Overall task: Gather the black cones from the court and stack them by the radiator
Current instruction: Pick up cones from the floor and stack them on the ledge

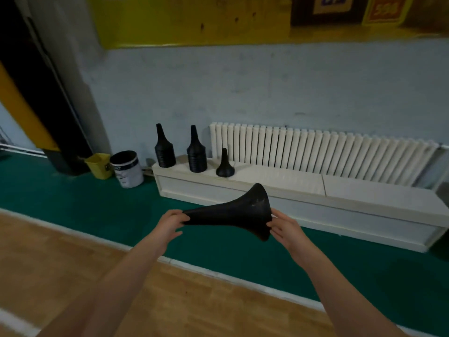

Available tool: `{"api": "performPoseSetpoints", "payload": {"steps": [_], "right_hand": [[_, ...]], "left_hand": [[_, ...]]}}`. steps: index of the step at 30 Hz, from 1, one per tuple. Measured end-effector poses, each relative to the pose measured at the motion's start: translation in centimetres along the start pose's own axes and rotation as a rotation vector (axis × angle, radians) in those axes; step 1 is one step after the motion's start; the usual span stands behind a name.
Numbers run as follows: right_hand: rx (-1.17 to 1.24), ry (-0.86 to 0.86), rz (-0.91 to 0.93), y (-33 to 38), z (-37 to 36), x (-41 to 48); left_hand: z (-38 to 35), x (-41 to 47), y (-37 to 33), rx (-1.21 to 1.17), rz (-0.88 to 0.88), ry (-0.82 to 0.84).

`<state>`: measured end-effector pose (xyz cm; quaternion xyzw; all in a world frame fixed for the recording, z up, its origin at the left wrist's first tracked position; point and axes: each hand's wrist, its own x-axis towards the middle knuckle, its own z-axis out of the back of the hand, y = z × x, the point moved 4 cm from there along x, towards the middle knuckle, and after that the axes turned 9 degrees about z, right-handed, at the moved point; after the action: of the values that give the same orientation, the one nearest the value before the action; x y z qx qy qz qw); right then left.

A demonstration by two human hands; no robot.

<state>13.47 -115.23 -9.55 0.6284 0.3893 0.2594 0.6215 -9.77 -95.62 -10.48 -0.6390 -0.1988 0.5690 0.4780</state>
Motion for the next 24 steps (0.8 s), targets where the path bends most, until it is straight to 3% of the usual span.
{"api": "performPoseSetpoints", "payload": {"steps": [16,24], "right_hand": [[-0.004,-0.179,-0.045,5.7,-0.6,31.8],[-0.027,-0.118,-0.089,7.0,2.6,48.4]], "left_hand": [[-6.1,27.9,-18.9,-0.073,-0.007,0.145],[-12.2,40.3,-26.7,-0.044,0.004,0.12]]}}
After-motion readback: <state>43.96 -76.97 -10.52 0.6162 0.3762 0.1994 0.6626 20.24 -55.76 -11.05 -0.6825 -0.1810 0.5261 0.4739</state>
